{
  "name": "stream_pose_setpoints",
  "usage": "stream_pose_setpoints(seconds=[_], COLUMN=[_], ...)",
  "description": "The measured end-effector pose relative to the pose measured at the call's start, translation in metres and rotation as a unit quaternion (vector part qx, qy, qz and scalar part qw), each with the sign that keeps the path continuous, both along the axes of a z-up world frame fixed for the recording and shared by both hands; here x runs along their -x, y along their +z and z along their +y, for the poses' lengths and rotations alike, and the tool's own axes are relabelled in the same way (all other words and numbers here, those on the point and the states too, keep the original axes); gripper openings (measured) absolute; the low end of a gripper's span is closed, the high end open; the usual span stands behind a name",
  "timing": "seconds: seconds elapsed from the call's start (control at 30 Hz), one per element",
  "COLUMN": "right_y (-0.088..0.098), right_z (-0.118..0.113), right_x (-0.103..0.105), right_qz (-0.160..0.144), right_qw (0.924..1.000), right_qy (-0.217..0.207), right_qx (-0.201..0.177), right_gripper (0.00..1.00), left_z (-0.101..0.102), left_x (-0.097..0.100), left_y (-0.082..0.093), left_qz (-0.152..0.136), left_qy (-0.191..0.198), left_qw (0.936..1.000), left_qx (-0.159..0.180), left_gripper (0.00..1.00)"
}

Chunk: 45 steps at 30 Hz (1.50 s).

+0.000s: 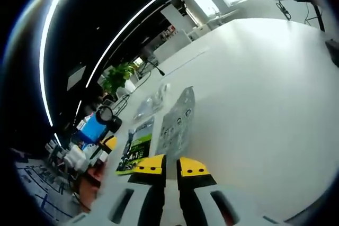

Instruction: Clip sheet goods on table flip sheet goods clip sheet goods scan sheet goods put sheet goods back to table

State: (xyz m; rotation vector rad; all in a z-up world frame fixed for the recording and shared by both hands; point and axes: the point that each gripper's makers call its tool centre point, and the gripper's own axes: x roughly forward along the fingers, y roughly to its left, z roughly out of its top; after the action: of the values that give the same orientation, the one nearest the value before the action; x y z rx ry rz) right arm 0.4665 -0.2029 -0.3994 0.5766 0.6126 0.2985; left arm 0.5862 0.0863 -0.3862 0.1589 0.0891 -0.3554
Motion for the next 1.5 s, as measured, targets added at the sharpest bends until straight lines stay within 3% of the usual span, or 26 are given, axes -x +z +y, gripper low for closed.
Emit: stream_pose_setpoints(seconds=[0.43,0.8,1.13,1.5], right_y=[0.011,0.021,0.036,0.034], right_z=[-0.01,-0.02,-0.025,-0.027], right_x=[0.01,-0.011,-0.029,-0.039], right_qz=[-0.01,-0.068,-0.106,-0.123], right_qw=[0.9997,0.9932,0.9876,0.9821], right_qy=[0.005,0.007,0.013,0.029], right_qx=[0.022,0.094,0.116,0.14], right_gripper=[0.0,0.0,0.0,0.0], left_z=[0.001,0.001,0.001,0.0], left_x=[-0.001,0.0,0.0,0.0], left_y=[0.0,-0.001,-0.001,-0.002], left_qz=[-0.001,-0.002,-0.001,0.001], left_qy=[0.001,0.0,0.001,0.0], left_qw=[1.0,1.0,1.0,1.0], left_qx=[-0.001,-0.004,-0.005,-0.005], left_gripper=[0.06,0.06,0.06,0.07])
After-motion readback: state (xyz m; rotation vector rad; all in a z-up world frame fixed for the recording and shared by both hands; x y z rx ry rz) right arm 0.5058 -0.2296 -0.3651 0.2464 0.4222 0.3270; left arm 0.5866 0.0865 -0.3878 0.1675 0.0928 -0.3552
